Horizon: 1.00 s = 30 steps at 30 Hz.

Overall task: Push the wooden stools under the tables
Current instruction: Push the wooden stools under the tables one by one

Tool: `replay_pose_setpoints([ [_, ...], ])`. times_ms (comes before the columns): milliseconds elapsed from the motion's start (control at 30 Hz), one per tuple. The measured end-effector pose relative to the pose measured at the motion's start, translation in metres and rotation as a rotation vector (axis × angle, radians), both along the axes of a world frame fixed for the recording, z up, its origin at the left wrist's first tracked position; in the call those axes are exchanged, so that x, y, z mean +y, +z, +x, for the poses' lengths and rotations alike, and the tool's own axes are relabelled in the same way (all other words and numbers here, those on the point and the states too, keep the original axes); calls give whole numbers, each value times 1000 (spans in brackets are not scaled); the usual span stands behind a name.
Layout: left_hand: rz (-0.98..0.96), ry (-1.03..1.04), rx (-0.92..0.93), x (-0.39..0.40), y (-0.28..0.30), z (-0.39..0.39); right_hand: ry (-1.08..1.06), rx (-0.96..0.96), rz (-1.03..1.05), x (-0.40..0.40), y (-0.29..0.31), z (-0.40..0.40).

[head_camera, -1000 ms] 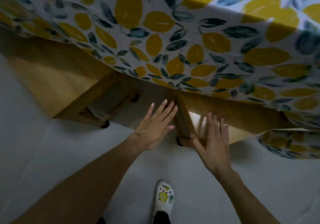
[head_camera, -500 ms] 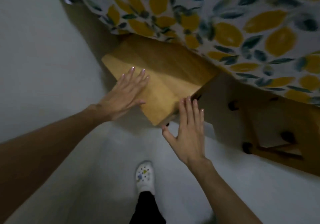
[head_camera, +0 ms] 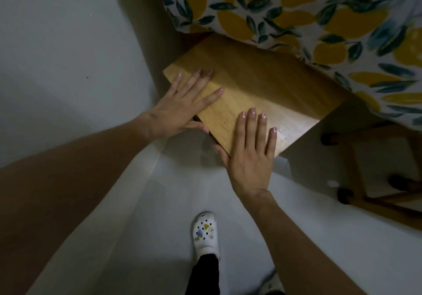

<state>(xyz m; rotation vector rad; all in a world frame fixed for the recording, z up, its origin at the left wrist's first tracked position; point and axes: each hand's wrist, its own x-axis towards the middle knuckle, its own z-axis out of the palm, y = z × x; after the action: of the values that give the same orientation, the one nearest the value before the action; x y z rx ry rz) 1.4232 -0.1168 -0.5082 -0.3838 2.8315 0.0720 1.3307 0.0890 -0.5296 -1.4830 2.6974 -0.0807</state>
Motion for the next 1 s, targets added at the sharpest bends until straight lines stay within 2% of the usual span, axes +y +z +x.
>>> replay_pose_setpoints([
  [333,8,87,44,34,-3,7,166,73,20,28,-2,-19],
  [600,-41,361,107,139,-11,14,442,87,20,91,3,-65],
  [733,-57,470,81,192,-10,7,563,102,54,120,7,-91],
  [800,-71,460,86,200,-10,8,541,99,64,126,11,-92],
  [933,-118,376,97,175,-12,19,335,43,44,120,12,-66],
  [1000,-95,344,100,166,-14,22,300,34,46,115,10,-63],
])
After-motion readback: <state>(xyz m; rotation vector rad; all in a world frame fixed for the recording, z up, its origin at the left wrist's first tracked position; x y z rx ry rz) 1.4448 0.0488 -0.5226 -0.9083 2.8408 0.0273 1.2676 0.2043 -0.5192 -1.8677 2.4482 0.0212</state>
